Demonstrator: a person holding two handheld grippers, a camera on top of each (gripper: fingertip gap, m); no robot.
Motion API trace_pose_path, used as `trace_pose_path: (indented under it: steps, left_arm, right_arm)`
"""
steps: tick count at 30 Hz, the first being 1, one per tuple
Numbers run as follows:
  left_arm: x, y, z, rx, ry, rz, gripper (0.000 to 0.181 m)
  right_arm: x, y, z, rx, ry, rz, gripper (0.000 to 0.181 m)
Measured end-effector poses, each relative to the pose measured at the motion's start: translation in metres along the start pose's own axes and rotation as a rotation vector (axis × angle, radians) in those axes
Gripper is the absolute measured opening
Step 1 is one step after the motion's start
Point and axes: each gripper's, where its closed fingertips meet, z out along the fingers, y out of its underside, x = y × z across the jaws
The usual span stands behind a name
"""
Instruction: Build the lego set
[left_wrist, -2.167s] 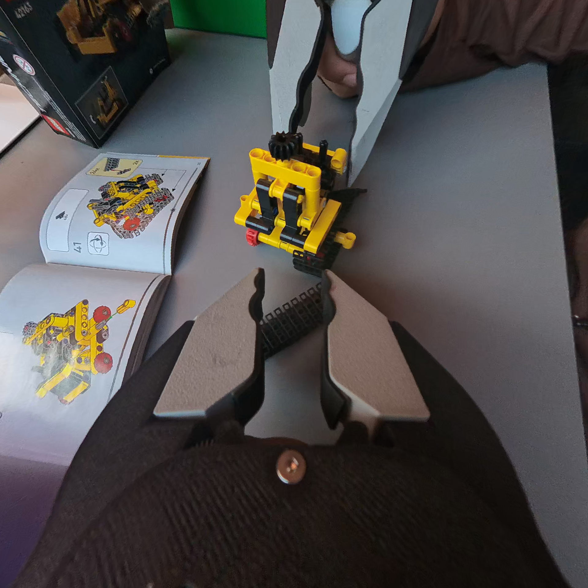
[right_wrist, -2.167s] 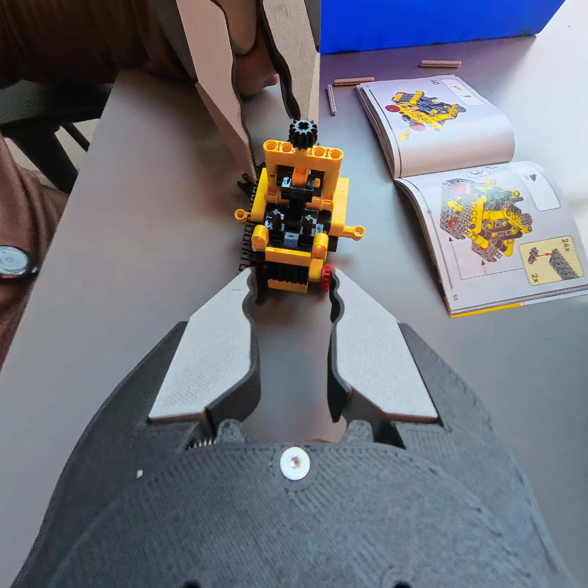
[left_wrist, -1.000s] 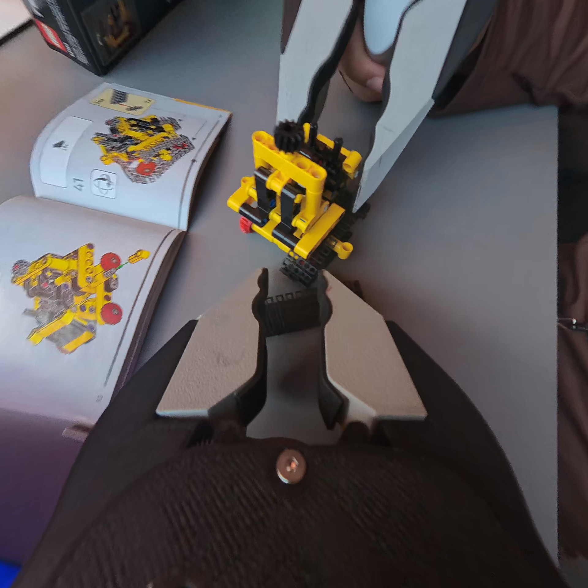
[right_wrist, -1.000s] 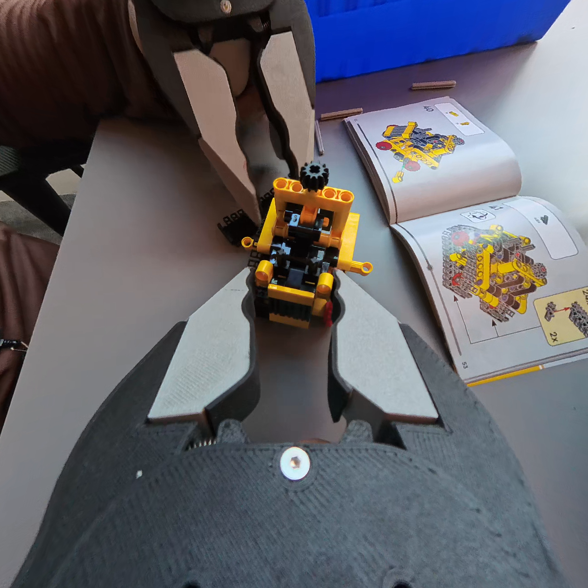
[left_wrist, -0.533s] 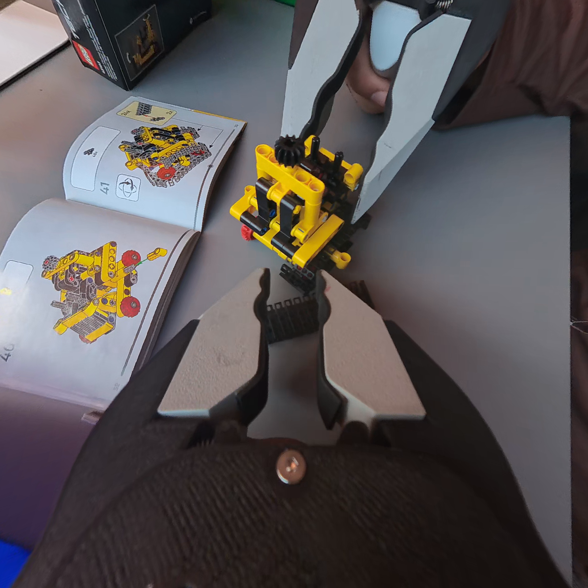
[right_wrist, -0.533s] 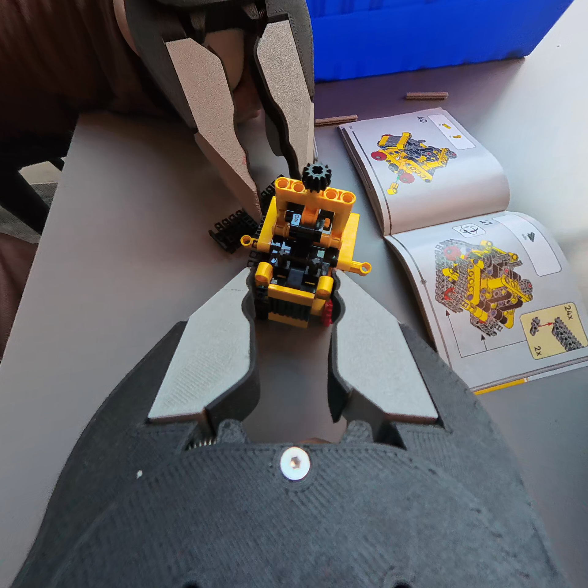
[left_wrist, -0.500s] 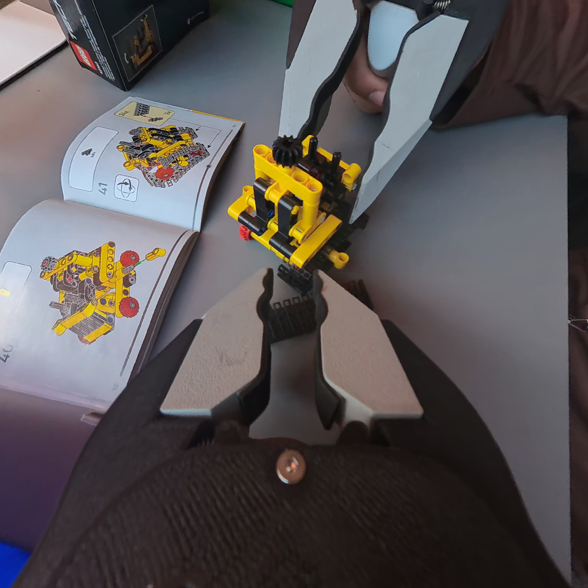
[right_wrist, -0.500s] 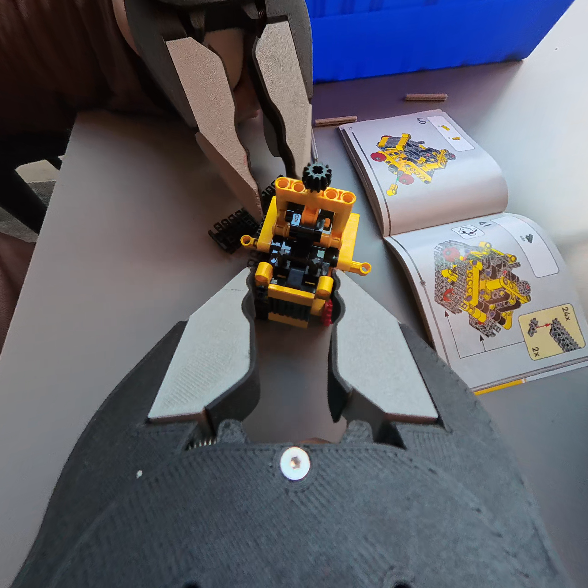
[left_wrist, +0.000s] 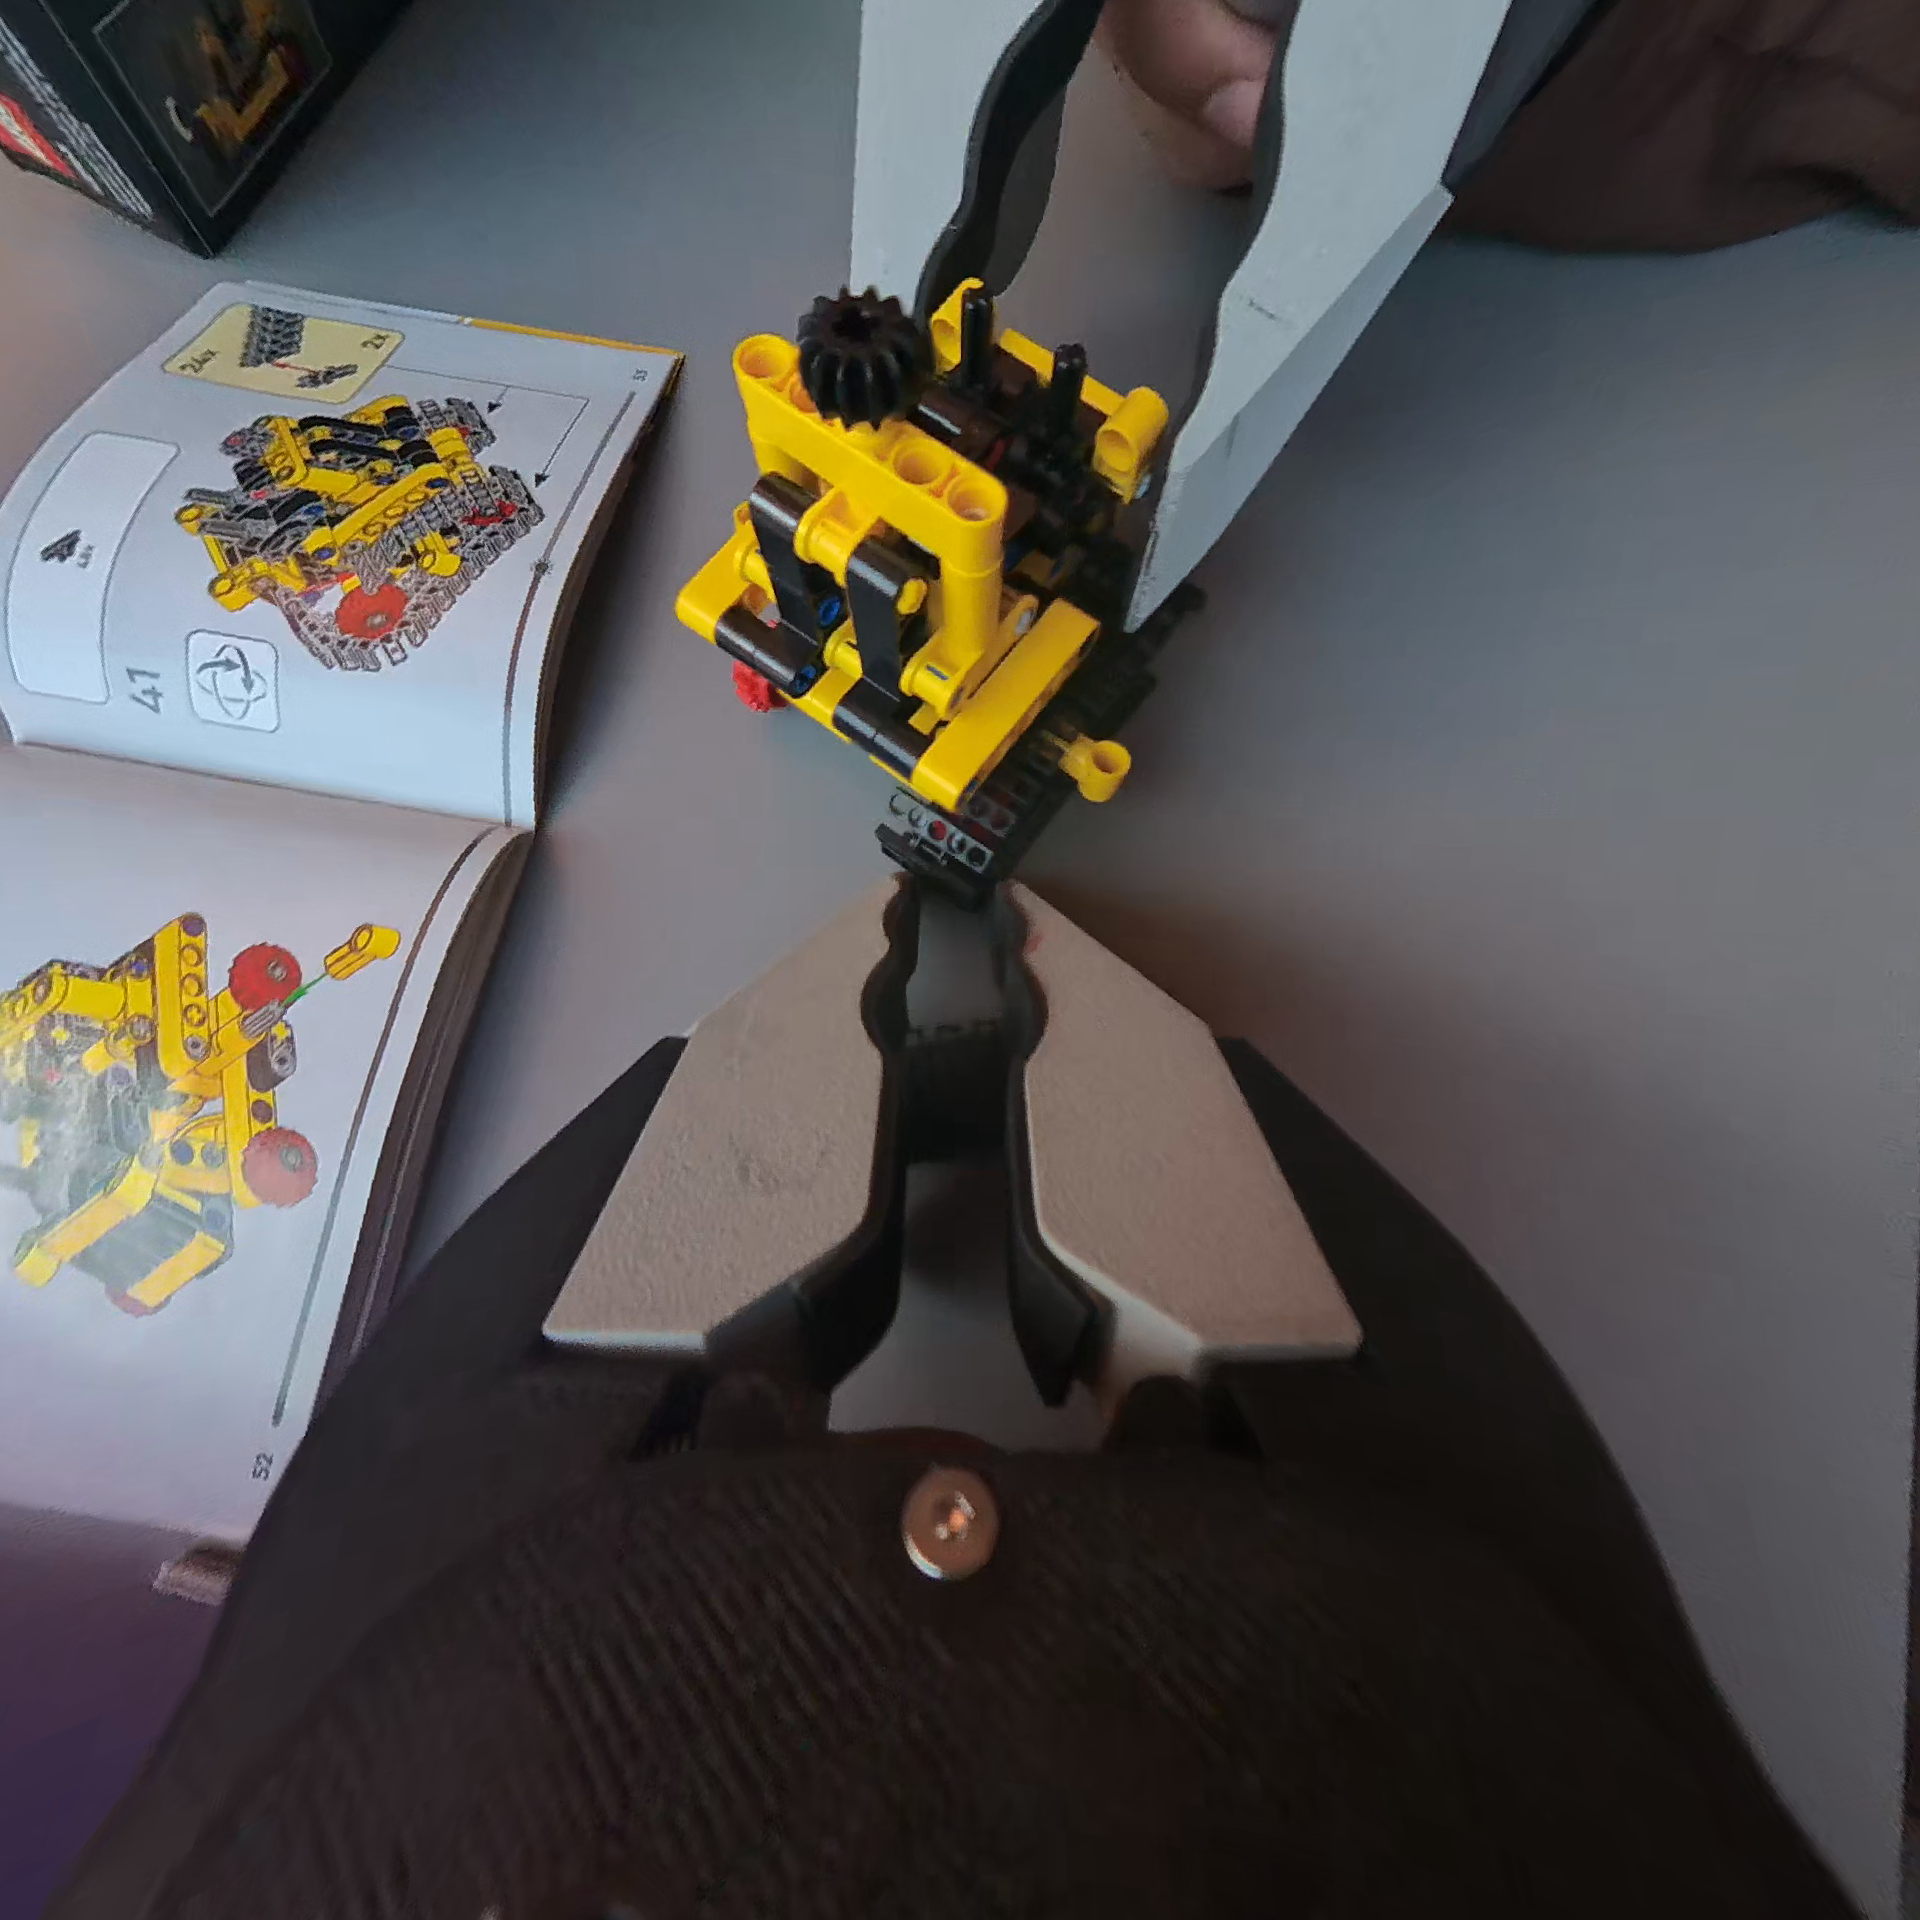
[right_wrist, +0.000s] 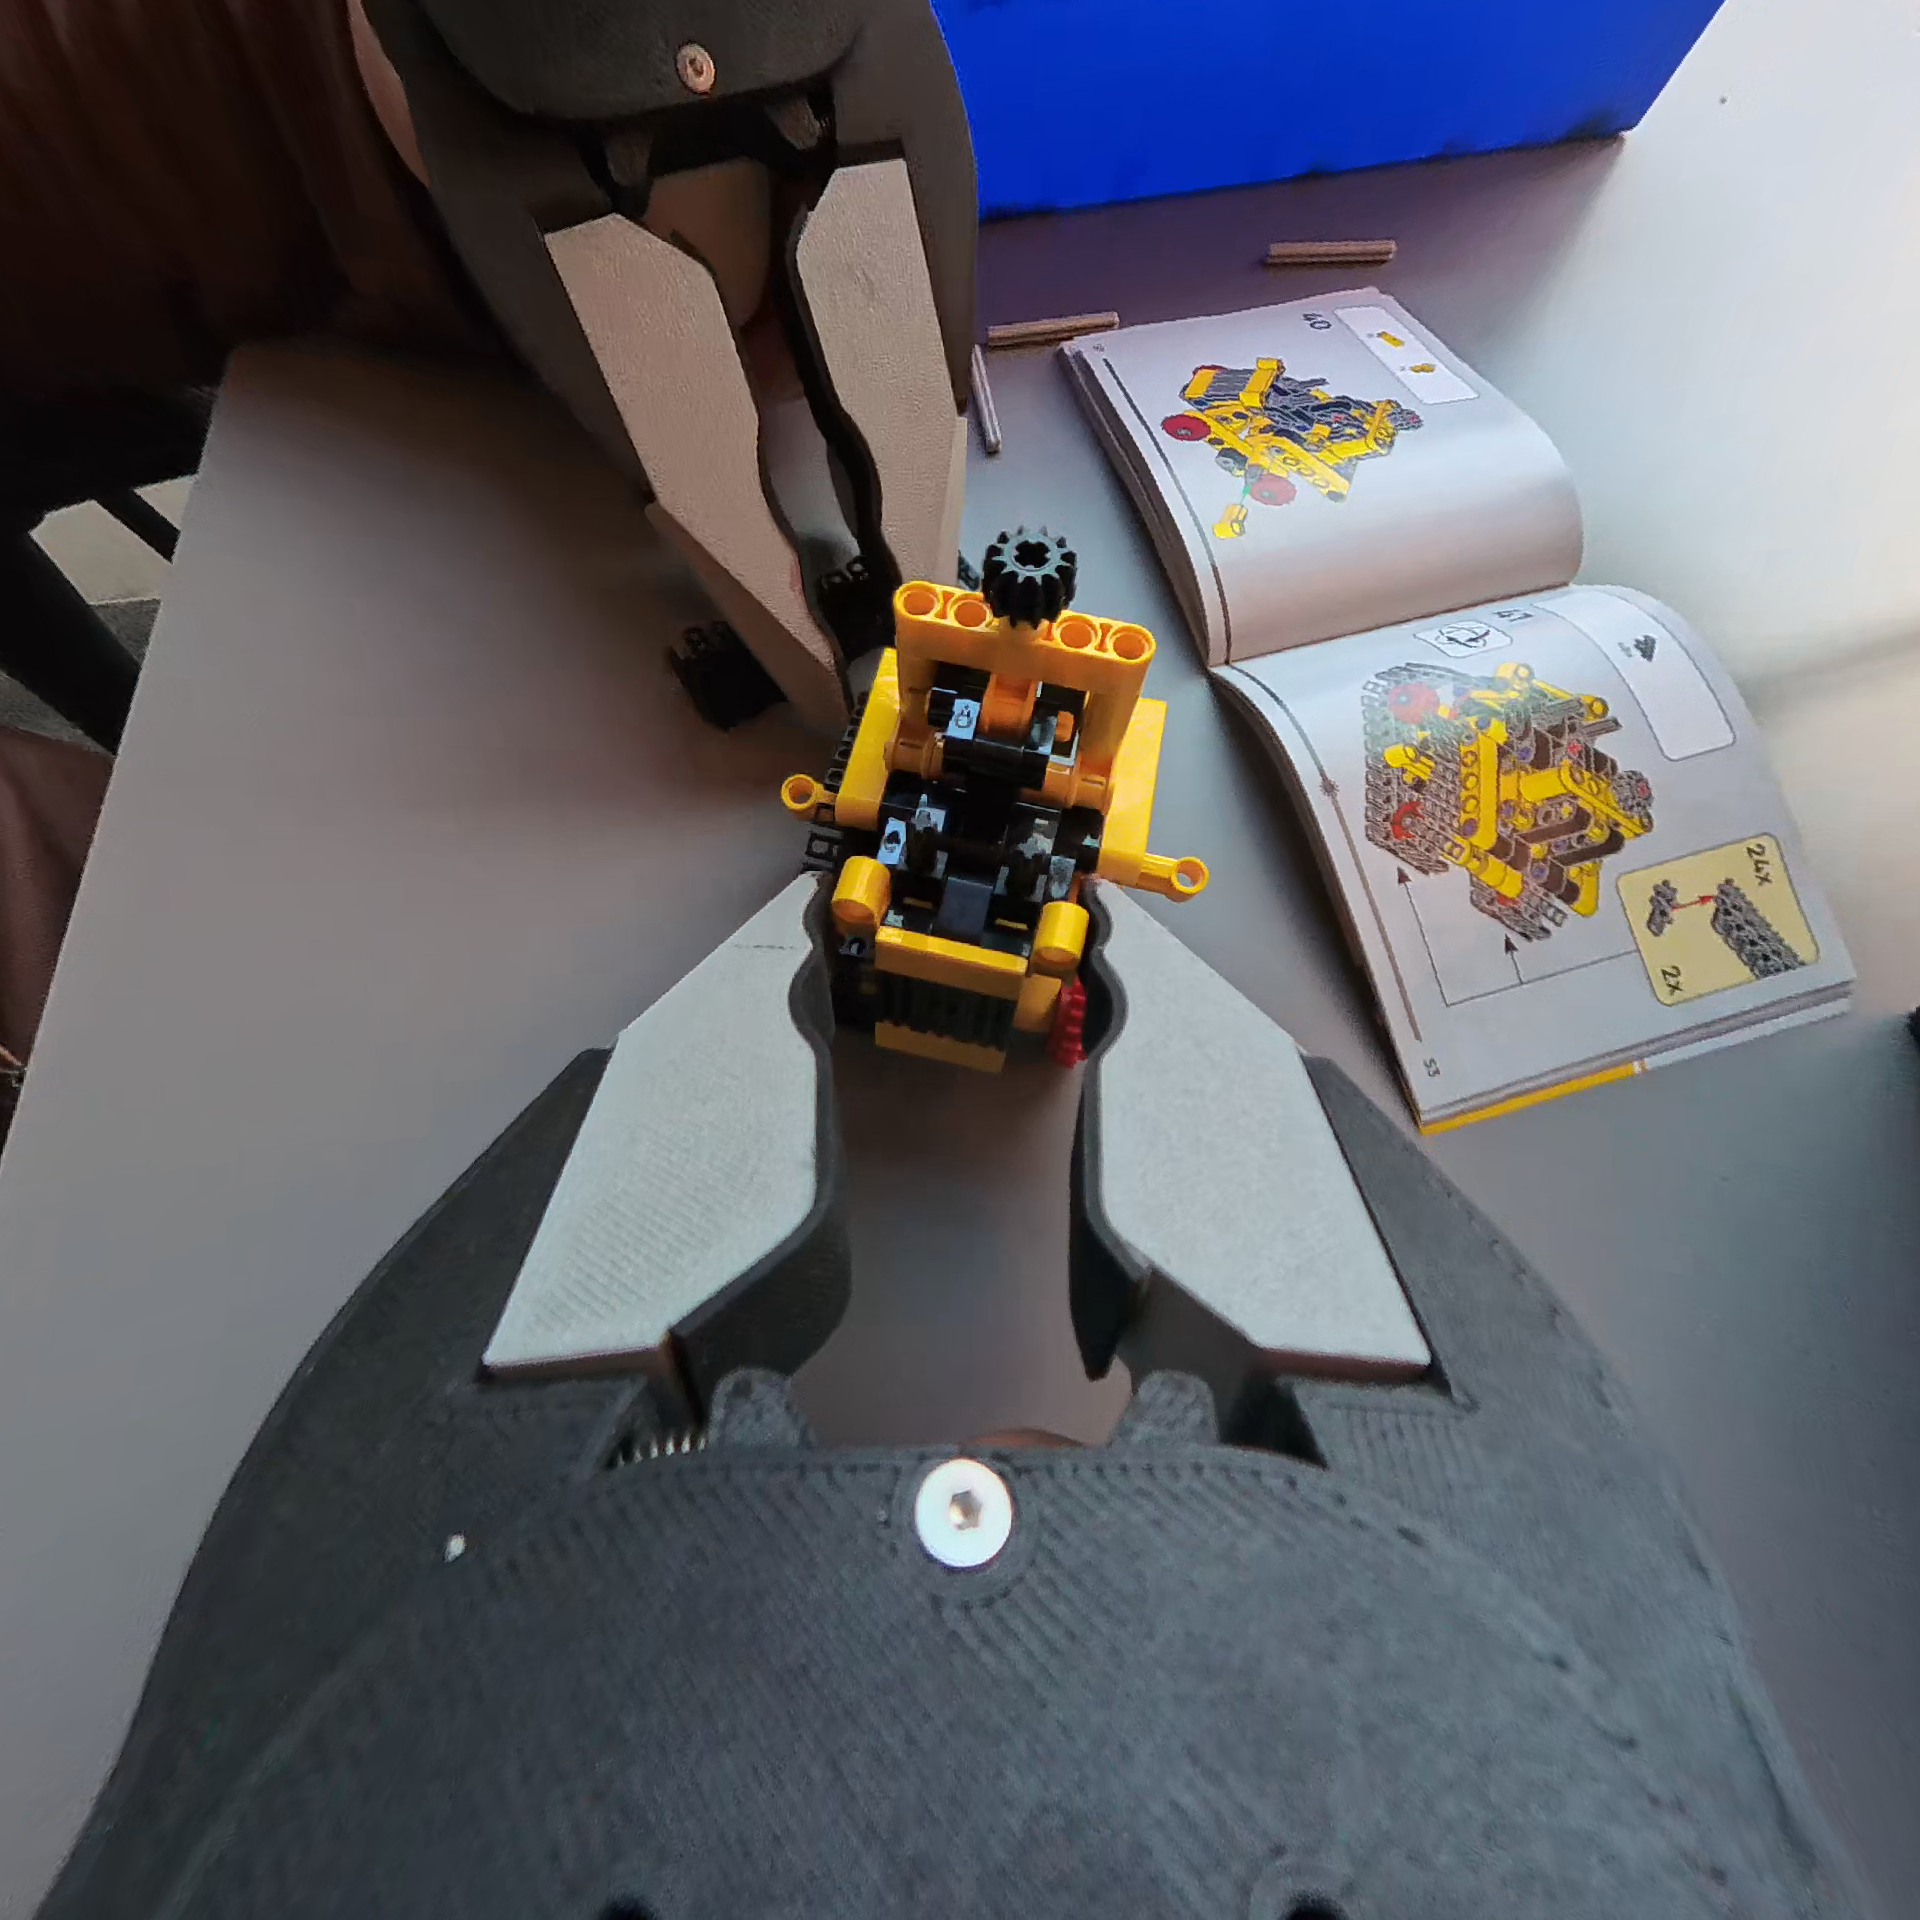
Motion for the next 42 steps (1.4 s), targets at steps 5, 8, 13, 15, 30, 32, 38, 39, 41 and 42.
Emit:
trace_pose_path:
  steps: [5,8,13,15,30,32,38,39,41,42]
  left_arm:
    - [-0.003,0.000,-0.002,0.007,-0.025,-0.003,0.023]
    - [-0.004,0.002,-0.004,0.008,-0.018,-0.024,0.018]
    - [-0.009,0.006,-0.010,0.015,-0.009,-0.087,0.028]
    - [-0.014,0.009,-0.014,0.022,-0.027,-0.107,0.036]
    - [-0.008,0.003,-0.006,0.012,-0.035,-0.033,0.023]
    - [-0.001,-0.004,0.004,0.006,-0.005,-0.030,0.026]
    - [0.027,-0.030,0.032,0.003,0.061,0.011,0.027]
    - [0.030,-0.031,0.034,0.001,0.062,0.027,0.029]
    - [0.034,-0.030,0.034,-0.001,0.057,0.047,0.031]
    - [0.034,-0.028,0.032,0.000,0.057,0.044,0.034]
  right_arm:
    - [0.003,-0.005,0.003,0.000,0.010,-0.014,0.044]
    - [0.004,-0.010,0.009,-0.004,0.001,-0.023,0.044]
    - [0.009,-0.015,0.018,-0.007,-0.002,-0.035,0.044]
    - [0.008,-0.016,0.022,-0.001,-0.030,-0.027,0.044]
    - [0.005,-0.012,0.016,-0.031,0.001,-0.069,0.044]
    - [0.005,-0.005,0.007,-0.046,-0.003,-0.061,0.044]
    - [-0.003,0.026,-0.032,-0.059,-0.017,-0.015,0.044]
    - [-0.004,0.029,-0.036,-0.055,-0.020,-0.009,0.044]
    - [-0.006,0.032,-0.039,-0.053,-0.014,-0.011,0.044]
    - [-0.006,0.032,-0.040,-0.057,-0.011,-0.019,0.044]
